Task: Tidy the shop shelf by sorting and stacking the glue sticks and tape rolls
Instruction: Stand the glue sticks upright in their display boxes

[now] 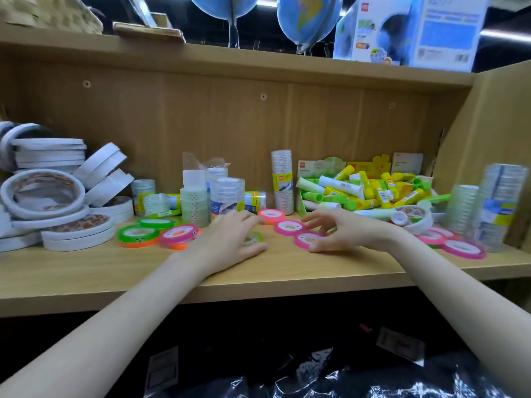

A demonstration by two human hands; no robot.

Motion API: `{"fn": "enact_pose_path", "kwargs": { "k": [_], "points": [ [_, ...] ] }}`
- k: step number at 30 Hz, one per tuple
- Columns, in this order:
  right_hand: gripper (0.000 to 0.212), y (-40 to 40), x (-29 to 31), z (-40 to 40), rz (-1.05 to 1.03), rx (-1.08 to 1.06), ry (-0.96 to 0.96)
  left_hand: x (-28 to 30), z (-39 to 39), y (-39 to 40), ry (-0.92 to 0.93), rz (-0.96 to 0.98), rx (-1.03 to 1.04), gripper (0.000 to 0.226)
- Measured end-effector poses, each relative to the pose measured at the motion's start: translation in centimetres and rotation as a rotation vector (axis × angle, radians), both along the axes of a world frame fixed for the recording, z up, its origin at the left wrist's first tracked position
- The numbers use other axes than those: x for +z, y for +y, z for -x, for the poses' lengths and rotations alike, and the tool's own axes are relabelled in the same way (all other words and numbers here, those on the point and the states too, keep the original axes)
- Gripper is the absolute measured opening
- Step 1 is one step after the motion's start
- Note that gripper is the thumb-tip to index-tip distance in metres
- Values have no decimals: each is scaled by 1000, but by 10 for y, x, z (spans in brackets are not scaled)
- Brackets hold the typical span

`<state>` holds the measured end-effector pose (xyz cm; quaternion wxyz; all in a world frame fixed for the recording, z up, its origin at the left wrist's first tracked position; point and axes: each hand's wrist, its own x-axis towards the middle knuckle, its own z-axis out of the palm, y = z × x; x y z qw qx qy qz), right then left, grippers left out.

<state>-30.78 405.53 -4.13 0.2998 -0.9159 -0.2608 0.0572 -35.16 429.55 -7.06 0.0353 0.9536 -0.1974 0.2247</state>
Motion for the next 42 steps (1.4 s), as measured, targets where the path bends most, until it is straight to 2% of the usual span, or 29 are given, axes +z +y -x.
{"fn": "enact_pose_path", "kwargs": {
  "k": [3,6,7,11,14,15,17,19,20,22,25,27,29,32,35,37,38,41,42],
  "points": [
    [33,-6,0,6,-12,19,-96,0,1,0,61,24,0,45],
    [25,2,3,-1,-248,-45,-201,1,2,-1,79,43,0,41],
    [25,8,3,-6,-264,-90,-257,1,3,-1,76,49,-3,41],
    [38,43,-9,-18,115,-101,-338,1,6,-1,43,84,-5,39],
    [32,53,-7,-19,158,-142,-352,0,8,0,7,91,6,36],
    [29,53,-3,-20,146,-160,-344,-1,9,1,-11,89,15,36],
    [27,51,12,-25,-13,-189,-318,-2,9,2,-51,85,60,37],
    [26,56,24,-34,-182,-228,-351,-3,9,2,-101,77,124,41],
    [27,61,25,-39,-189,-241,-381,-3,8,3,-113,85,152,43],
    [33,76,22,-50,-97,-238,-426,-3,8,3,-106,111,166,44],
    [40,86,10,-58,145,-108,-388,-4,8,8,-66,142,68,37],
    [42,74,13,-53,207,-65,-438,-3,10,9,-64,159,-17,32],
    [39,50,22,-42,142,-89,-501,-2,10,5,-82,114,-90,29],
    [28,0,30,-23,148,-151,-514,1,-4,-3,-170,-151,-51,26],
    [25,-45,29,-11,177,-223,-570,4,-18,-14,-266,-324,-35,6],
    [22,-63,24,-10,146,-280,-623,2,-28,-14,-317,-318,-3,22],
    [21,-69,26,-9,152,-302,-619,2,-29,-18,-281,-288,-3,25],
    [21,-88,29,-9,256,-373,-533,2,-37,-42,-241,-109,-32,37],
    [25,-120,32,1,288,-464,-495,8,-46,-79,-229,-44,-97,40]
  ]
}}
